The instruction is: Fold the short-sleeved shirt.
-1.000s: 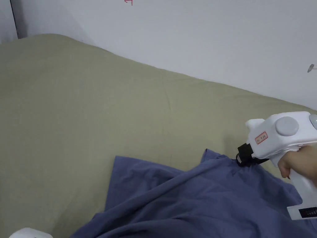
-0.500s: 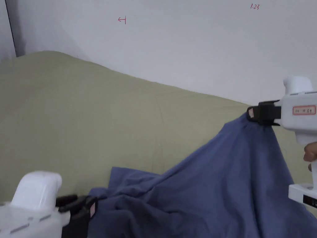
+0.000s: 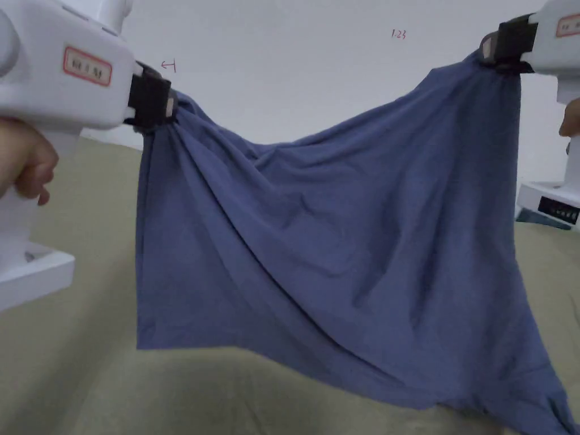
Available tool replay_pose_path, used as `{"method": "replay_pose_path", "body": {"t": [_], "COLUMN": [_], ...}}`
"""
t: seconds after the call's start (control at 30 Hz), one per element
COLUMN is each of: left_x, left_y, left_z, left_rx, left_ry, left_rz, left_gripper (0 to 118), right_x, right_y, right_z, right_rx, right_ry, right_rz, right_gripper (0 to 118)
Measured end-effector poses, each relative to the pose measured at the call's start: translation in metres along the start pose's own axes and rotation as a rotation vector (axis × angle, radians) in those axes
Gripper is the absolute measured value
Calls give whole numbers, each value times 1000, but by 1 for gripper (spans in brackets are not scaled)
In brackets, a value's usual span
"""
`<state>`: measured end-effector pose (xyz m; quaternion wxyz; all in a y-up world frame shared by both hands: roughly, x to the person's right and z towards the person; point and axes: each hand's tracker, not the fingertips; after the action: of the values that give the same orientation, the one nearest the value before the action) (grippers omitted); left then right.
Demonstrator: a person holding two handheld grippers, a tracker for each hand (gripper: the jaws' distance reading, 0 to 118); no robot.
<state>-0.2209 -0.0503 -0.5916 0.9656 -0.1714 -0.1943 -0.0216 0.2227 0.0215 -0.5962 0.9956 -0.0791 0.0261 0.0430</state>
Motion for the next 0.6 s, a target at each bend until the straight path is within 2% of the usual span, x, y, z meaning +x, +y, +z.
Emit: {"method": "replay_pose_path", "body": {"t": [0.2, 0.3, 0.47, 0.6], "left_x": [0, -3, -5, -20], "left_y": [97, 124, 138, 146], "left_z": [-24, -30, -27, -20], "left_rx": [90, 141, 164, 172], "left_ry": [100, 124, 199, 212], "left_rz": [-45, -33, -87, -78], "left_gripper": [5, 5, 5, 5], "right_x": [17, 23, 22, 18], "right_y": [59, 83, 118, 145], "right_z": [-9, -7, 12, 34], "right_rx": [135, 187, 316, 365], "right_ry": [-122, -121, -129, -110], "right_rz": [8, 4, 24, 37], "right_gripper": [6, 6, 6, 6]}}
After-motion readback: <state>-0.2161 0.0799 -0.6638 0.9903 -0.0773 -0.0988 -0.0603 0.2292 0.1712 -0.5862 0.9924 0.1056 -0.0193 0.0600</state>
